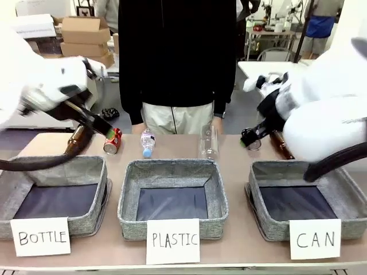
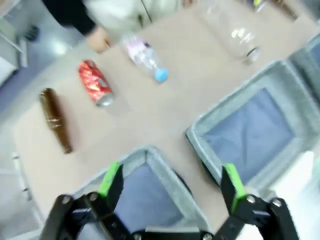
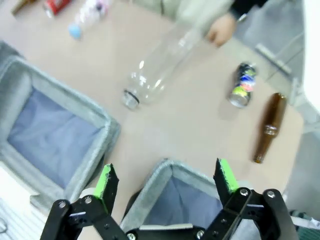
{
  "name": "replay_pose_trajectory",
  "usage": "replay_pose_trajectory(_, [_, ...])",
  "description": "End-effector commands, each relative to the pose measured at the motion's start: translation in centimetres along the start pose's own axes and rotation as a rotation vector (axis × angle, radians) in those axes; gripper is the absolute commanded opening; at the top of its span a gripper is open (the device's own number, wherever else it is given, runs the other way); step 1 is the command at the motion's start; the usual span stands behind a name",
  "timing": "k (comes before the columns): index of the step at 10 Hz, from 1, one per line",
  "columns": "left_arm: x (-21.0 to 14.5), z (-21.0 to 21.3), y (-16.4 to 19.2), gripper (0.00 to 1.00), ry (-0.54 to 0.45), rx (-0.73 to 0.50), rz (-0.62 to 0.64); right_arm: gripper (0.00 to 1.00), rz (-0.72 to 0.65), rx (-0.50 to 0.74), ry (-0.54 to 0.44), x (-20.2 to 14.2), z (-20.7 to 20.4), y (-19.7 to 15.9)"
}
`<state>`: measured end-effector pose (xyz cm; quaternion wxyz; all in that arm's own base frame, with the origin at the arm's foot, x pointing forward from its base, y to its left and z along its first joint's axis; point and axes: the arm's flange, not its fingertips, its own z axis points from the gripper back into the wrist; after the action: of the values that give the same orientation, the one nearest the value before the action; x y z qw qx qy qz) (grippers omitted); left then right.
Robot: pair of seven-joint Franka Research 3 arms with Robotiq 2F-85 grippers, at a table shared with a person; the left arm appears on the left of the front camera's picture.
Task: Sort the can waste into the basket.
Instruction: Pick up the can waste from the table and place it in the right Fabric basket.
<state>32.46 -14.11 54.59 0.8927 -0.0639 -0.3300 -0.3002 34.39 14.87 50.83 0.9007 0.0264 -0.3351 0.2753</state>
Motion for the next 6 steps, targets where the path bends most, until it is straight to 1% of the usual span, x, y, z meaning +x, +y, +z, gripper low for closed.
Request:
replay_pose_trajectory(1, [-4.6,6.8,-0.6,1.00,-0.047,-0.007,-0.002,1.00,-0.062,0.037,-0.033,-8.8,9.0,1.2])
replay_pose_trajectory(2, [-7.0,6.5,-0.4,1.00,-0.030,0.016,-0.003,1.00,-0.134,-0.090,-0.014,-10.5,9.2,1.5])
replay_pose_trajectory(3, [-0.6,5.3,-0.1,1.00,-0.037,0.005,0.002,1.00,-0.027,-0.001,-0.033,-0.1,5.5,-0.2])
replay_pose_trajectory(4, [-0.6,5.3,-0.1,1.00,-0.037,0.005,0.002,1.00,-0.070,-0.021,-0.042,-1.0,9.9,-0.3])
replay_pose_trajectory(5, [-2.0,9.5,-0.2,1.00,-0.053,0.015,0.006,1.00,-0.096,0.243,-0.062,-0.2,8.0,-0.2])
replay_pose_trajectory(6, [-1.8,10.7,1.4,1.00,-0.051,-0.291,0.102,1.00,-0.233,0.582,-0.184,-0.4,9.3,-1.3])
